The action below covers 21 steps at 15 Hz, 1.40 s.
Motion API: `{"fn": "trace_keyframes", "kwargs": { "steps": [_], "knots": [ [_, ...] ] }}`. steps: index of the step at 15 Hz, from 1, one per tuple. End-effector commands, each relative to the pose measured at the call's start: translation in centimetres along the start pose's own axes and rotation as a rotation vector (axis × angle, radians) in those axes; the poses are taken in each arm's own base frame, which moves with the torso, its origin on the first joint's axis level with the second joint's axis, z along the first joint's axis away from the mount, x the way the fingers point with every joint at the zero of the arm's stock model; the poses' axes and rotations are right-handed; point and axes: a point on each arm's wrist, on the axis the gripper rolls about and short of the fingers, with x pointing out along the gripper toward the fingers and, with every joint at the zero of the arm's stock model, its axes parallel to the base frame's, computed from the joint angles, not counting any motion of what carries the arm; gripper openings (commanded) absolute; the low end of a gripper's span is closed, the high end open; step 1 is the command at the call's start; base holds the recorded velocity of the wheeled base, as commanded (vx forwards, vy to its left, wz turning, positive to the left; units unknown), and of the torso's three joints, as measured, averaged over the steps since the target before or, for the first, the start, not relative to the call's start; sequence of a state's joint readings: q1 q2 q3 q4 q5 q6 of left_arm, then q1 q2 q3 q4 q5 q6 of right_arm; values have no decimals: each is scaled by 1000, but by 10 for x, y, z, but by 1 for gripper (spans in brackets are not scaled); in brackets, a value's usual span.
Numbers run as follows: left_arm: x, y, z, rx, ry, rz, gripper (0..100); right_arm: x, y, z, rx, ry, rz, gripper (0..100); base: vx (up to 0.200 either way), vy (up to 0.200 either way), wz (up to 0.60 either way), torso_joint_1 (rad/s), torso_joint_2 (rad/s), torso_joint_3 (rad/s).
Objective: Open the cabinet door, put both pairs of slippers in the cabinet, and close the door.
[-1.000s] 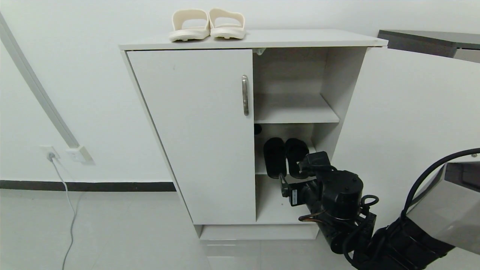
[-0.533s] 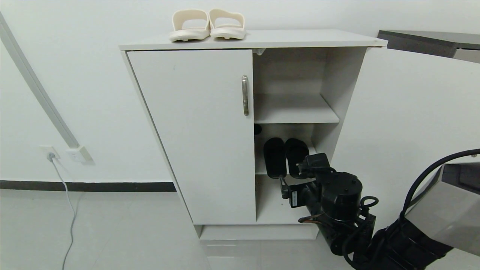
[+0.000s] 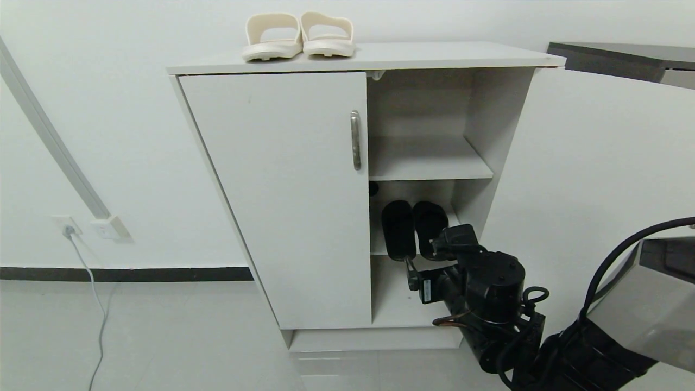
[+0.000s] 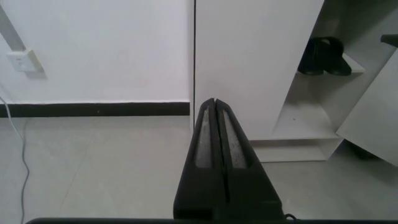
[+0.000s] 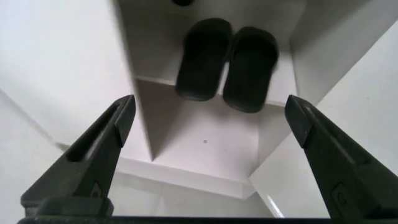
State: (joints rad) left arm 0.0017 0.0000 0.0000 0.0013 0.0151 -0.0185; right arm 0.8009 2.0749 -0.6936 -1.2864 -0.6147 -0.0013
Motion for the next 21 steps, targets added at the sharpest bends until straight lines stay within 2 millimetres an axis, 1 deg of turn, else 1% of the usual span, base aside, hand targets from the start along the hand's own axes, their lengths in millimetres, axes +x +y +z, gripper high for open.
{"fn": "trace_keyframes", "kwargs": {
  "steps": [1,12,15,19,21],
  "knots": [
    [0,0,0,0,2,0,0,0,1,-1,0,0,3,100,0,200,0,7,2,7],
    [0,0,0,-3,0,2,0,-1,0,-1,-2,3,3,100,0,200,0,0,2,4],
    [0,0,0,-3,0,5,0,-3,-2,-3,-17,9,7,100,0,0,0,0,0,0],
    [0,0,0,-3,2,5,0,-2,-17,-3,-58,-47,-1,100,0,0,0,0,0,0],
    [0,0,0,-3,0,5,0,-4,-15,-4,-60,-51,29,100,0,0,0,0,0,0]
  ]
}}
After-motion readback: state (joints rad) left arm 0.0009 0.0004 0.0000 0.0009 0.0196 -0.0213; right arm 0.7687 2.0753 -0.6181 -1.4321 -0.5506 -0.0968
